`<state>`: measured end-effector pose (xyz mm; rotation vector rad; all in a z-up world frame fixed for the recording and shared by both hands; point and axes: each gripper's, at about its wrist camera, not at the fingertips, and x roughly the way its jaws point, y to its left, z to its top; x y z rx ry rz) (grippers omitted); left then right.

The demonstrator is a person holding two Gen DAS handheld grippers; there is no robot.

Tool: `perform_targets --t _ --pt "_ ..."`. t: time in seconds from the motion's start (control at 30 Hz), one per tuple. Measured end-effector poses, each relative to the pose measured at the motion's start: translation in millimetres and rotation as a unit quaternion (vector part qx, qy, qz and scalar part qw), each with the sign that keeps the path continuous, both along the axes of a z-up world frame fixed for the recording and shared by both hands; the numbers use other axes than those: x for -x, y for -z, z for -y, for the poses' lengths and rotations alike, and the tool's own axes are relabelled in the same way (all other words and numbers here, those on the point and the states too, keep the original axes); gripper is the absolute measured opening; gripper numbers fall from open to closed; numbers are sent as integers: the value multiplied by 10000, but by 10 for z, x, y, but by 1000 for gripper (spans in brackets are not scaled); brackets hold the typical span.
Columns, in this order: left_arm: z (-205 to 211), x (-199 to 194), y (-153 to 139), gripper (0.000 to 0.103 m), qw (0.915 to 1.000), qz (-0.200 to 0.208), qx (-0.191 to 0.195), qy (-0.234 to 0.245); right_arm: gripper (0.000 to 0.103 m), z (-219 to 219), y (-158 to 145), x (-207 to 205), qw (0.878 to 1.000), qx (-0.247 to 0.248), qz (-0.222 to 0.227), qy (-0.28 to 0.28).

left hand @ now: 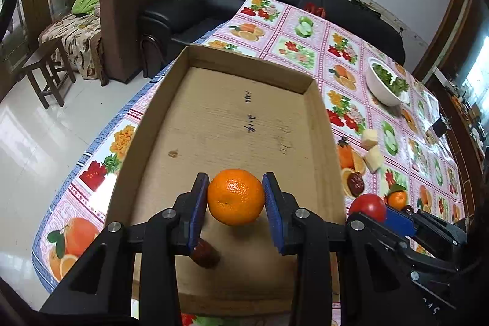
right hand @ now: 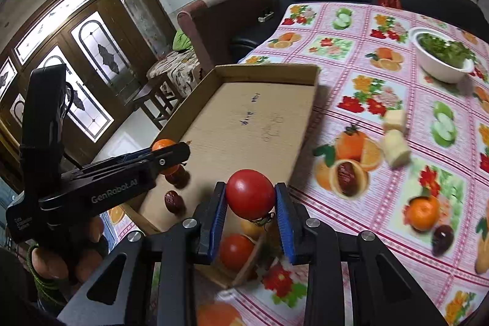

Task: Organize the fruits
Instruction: 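Carry the mandarin and tomato into the cardboard box and open both tools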

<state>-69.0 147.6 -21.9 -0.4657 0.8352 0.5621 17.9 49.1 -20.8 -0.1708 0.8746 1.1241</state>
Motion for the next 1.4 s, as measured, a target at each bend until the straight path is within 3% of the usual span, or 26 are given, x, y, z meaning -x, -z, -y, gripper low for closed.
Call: perform_targets --t 0.37,0.7,0.9,1.0,1.4 --pt "-264 -89 179 34 9991 -284 198 -237 31 -467 224 41 9990 331 -16 -290" --pt "-247 -164 280 34 9982 -556 67 -207 34 -629 430 75 9972 626 34 -409" --pt "-272 -142 276 35 9983 -506 138 -255 36 -559 392 44 9978 532 -70 -394" --pt "-267 -130 236 46 9986 -425 103 -285 37 -456 321 69 9984 426 -51 -381" --pt "13 -107 -6 49 9991 -323 -141 -238 41 212 11 48 10000 -37 -12 -45"
